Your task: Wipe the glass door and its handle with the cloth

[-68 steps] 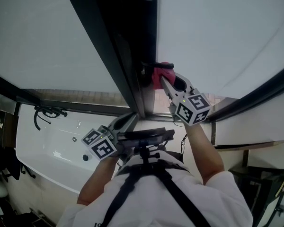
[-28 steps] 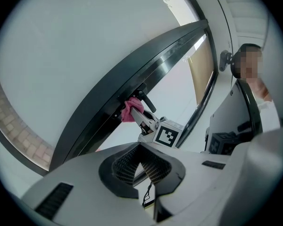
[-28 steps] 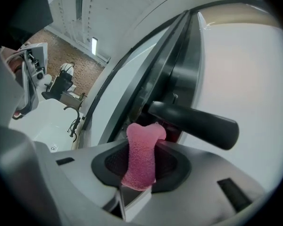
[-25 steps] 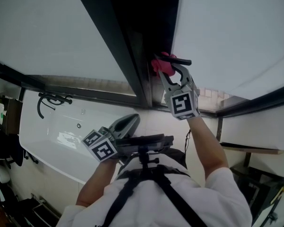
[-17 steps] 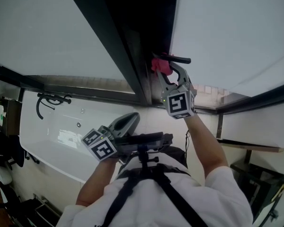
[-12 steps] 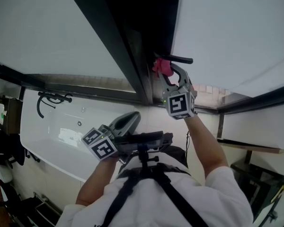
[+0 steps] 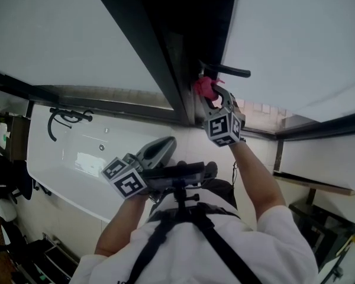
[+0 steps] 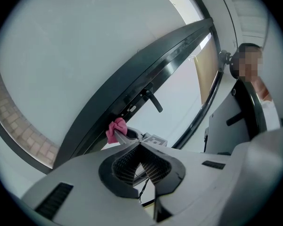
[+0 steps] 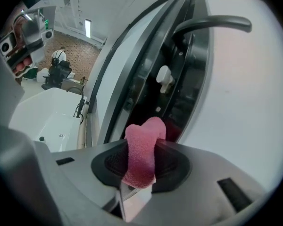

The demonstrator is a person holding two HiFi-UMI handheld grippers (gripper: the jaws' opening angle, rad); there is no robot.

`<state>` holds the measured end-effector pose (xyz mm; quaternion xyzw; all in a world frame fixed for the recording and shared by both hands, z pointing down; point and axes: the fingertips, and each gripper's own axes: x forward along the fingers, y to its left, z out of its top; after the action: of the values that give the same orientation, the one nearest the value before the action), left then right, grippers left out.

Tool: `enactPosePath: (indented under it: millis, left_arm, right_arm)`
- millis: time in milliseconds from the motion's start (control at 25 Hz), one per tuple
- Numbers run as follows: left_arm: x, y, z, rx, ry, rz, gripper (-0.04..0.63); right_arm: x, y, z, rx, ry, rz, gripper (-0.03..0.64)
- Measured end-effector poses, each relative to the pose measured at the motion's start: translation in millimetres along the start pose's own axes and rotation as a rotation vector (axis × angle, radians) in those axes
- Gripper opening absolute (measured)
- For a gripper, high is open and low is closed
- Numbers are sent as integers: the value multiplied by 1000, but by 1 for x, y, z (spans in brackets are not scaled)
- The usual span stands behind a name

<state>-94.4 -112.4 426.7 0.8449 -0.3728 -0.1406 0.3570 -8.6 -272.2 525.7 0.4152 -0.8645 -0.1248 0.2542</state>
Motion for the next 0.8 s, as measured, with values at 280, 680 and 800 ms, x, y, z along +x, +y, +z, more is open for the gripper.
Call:
enactPosePath:
  millis: [280, 680, 800]
  left_arm:
    - [-8, 7, -2, -8, -4, 26, -8]
    - [-10, 15, -8, -28, 4, 47, -8]
    - [-10, 19, -10, -35, 10, 59, -8]
  right_arm:
    - [13, 15, -18, -57, 44, 28, 109]
    - [31, 38, -53, -160, 115, 96, 109]
    - [37, 45, -64, -194, 133, 119, 109]
